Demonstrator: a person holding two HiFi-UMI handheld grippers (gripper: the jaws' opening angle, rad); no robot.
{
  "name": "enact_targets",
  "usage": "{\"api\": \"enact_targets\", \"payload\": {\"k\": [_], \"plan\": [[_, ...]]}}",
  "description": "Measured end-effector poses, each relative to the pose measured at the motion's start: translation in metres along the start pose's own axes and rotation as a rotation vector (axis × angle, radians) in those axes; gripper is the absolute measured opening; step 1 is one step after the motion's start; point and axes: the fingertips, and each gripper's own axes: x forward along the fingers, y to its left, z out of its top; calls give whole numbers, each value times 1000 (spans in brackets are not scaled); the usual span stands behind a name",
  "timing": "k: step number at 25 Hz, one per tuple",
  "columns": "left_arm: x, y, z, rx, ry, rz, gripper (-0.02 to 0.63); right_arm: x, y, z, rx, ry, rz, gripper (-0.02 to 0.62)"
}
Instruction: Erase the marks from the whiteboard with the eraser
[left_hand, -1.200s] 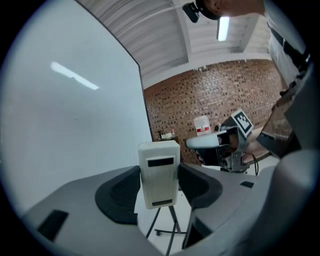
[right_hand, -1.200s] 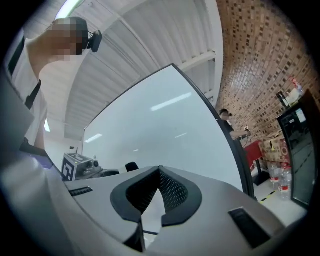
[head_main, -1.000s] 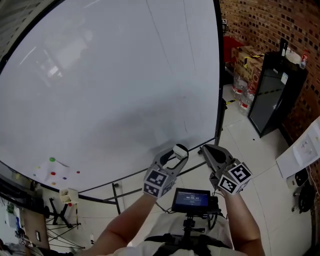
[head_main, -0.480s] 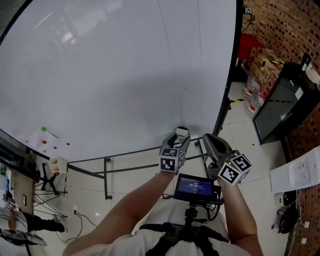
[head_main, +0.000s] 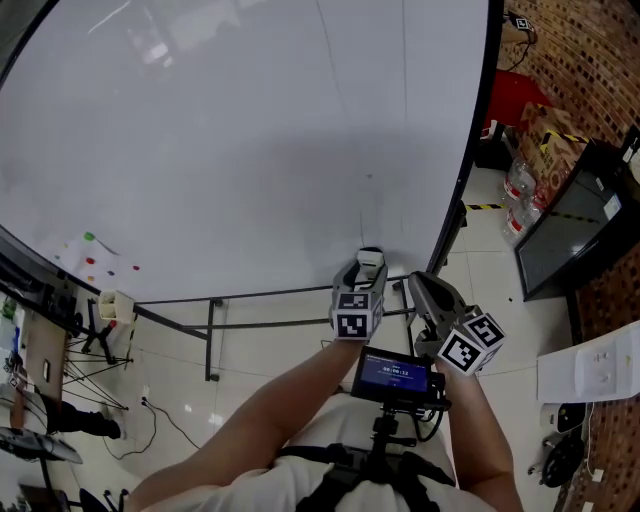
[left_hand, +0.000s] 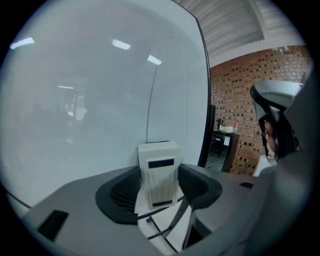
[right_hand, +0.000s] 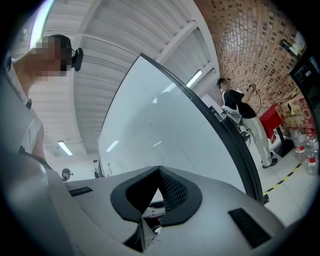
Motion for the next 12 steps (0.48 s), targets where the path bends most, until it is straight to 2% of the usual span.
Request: {"api": "enact_targets", "payload": {"k": [8, 12], "plan": [[-27, -9, 57, 98, -126, 17, 262, -4, -1, 8, -2, -7, 31, 17], [-49, -10, 105, 180, -247, 19, 258, -4, 6, 19, -8, -34, 40, 17]]}}
